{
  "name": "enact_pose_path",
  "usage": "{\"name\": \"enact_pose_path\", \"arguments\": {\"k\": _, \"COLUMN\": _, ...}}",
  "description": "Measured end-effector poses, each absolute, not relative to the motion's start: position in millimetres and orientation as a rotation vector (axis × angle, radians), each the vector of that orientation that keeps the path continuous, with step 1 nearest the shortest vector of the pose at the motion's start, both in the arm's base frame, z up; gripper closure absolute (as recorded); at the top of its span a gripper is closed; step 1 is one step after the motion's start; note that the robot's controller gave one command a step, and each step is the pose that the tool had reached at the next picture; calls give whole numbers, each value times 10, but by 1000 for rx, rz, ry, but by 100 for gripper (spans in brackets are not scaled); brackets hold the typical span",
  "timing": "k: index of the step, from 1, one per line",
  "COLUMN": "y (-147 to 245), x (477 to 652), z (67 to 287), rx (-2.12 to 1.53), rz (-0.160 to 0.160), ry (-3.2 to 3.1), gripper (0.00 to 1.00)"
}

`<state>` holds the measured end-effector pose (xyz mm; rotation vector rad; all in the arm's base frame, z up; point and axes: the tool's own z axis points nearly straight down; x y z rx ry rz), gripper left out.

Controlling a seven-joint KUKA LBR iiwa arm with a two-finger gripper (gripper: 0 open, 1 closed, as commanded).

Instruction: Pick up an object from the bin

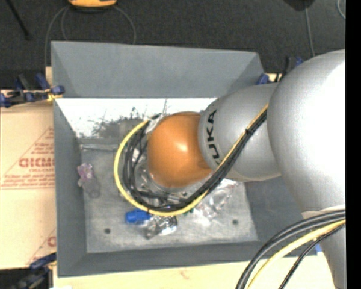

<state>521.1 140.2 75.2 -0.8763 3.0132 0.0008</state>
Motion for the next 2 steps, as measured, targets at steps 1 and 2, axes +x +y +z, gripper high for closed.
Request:
{"name": "enact_pose_path", "arguments": {"k": 1, "y": 1401, "x": 5210, "z": 786, "rx": -875, "rz": -1, "ry": 3021, "gripper": 100}}
{"name": "enact_pose_path", "arguments": {"k": 2, "y": 1311, "x": 5226, "z": 2273, "rx": -1060, "rz": -3, "ry": 2945, "gripper": 100}}
